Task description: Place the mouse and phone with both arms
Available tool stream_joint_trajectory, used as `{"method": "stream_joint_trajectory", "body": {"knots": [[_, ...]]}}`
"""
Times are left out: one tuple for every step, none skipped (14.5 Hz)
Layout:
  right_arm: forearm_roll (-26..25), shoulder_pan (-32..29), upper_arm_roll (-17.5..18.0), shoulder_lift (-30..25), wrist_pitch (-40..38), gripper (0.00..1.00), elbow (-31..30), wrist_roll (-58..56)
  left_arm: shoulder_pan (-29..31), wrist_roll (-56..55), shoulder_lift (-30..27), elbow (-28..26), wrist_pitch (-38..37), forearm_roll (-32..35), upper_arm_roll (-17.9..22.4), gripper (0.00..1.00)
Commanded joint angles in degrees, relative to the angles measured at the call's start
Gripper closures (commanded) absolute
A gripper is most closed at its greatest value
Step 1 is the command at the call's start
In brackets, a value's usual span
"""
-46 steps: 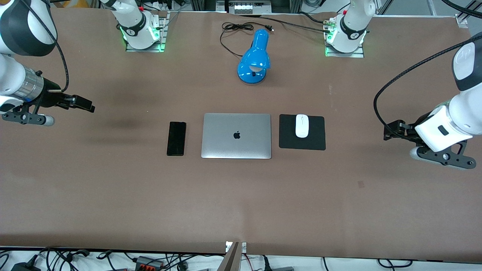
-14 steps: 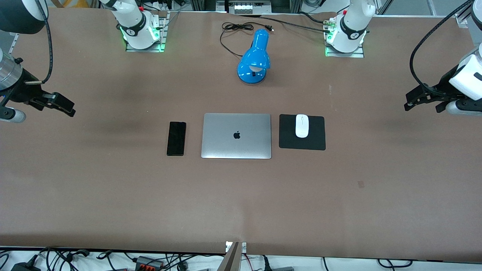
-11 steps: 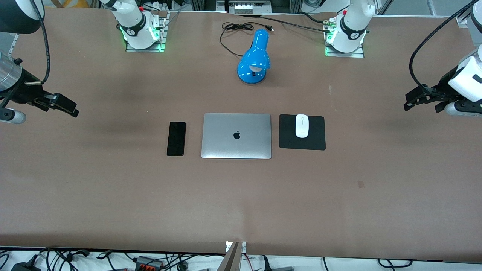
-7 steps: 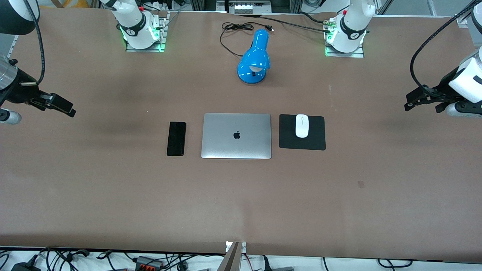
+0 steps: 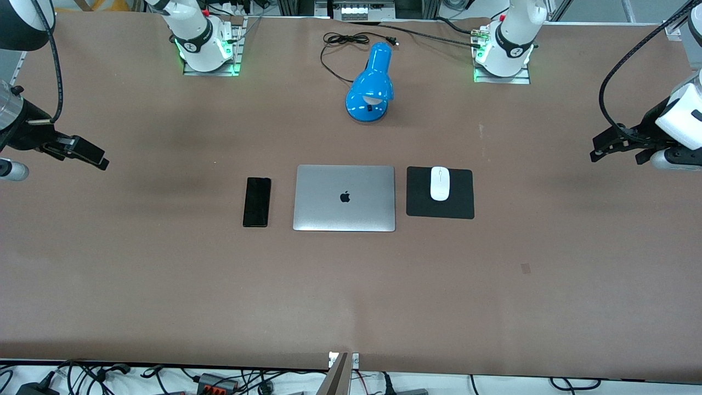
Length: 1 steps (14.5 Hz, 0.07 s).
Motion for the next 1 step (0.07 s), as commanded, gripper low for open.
{"method": "stream_joint_trajectory", "body": {"knots": [[0.9, -0.7, 0.1, 0.5, -2.4, 0.00, 1.7, 0.1, 0.6, 0.6, 0.2, 1.2, -0.8, 0.7, -0.8, 0.00]]}}
